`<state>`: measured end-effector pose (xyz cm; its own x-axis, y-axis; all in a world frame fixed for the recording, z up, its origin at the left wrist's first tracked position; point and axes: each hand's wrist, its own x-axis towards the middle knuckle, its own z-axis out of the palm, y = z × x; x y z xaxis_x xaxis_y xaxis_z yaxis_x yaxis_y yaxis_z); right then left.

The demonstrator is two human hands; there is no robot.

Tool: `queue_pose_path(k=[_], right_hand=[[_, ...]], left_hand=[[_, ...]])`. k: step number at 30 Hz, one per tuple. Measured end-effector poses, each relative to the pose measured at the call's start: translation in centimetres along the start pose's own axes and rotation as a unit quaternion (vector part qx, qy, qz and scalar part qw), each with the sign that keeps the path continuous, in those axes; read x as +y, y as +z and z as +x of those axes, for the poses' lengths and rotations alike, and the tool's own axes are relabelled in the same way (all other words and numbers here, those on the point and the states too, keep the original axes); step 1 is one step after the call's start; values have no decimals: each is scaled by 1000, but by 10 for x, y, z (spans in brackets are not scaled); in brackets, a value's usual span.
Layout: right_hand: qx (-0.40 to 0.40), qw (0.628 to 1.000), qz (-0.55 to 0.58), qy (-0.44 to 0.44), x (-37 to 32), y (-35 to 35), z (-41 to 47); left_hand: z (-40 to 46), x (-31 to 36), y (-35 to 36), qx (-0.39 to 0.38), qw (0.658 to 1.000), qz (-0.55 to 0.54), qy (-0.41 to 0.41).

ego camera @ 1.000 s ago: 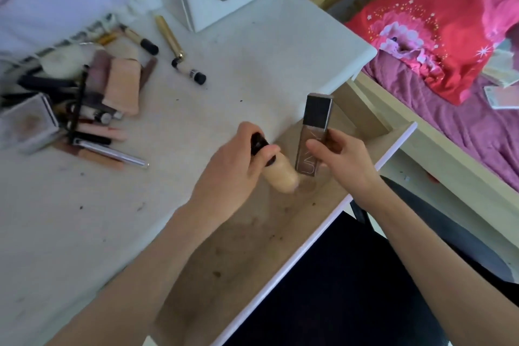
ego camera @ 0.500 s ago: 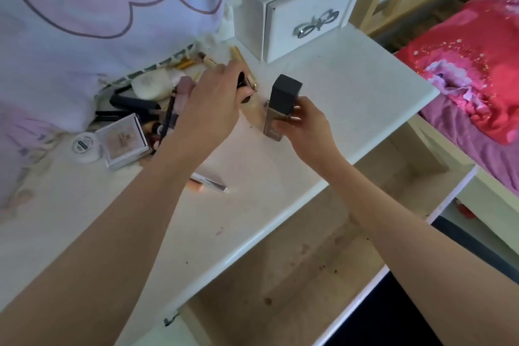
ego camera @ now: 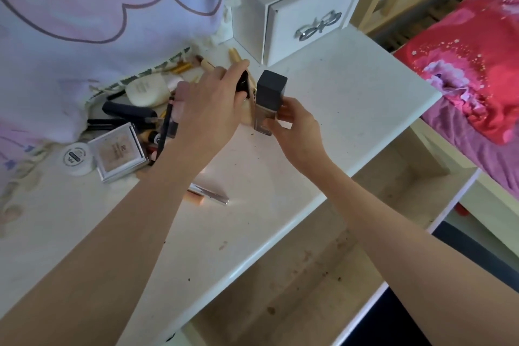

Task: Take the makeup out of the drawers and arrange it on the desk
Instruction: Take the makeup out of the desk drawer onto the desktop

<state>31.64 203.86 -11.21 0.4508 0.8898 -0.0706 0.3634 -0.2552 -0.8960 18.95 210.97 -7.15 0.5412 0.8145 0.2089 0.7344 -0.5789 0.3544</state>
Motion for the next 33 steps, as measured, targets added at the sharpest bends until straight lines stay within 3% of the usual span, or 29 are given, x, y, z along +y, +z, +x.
queue_pose_path(k=[5, 9, 13, 18, 22, 25, 30, 33], right_hand=[[2, 1000, -22, -5, 4, -13, -13], [2, 999, -46, -5, 15, -41, -36], [28, 996, -79, -19, 41, -81, -66], [-2, 971, -238, -7, 97, -136, -88], [-88, 901, -422, 45, 137, -171, -80], [-131, 875, -463, 58, 158, -180, -61], [-154, 884, -438, 53, 191, -172, -16], [-146, 895, -417, 62, 207, -162, 2]], left_hand=[[-11, 3, 4, 1, 1000, 1, 0], [-41, 23, 4, 37, 997, -61, -20], [-89, 72, 22, 90, 991, -78, 56], [-127, 141, 85, -64, 977, -83, 183], [-133, 165, 149, -219, 961, -14, 168], [-124, 160, 189, -261, 953, 74, 134], [-102, 133, 241, -295, 941, 153, 69], [-111, 123, 260, -281, 942, 172, 71]])
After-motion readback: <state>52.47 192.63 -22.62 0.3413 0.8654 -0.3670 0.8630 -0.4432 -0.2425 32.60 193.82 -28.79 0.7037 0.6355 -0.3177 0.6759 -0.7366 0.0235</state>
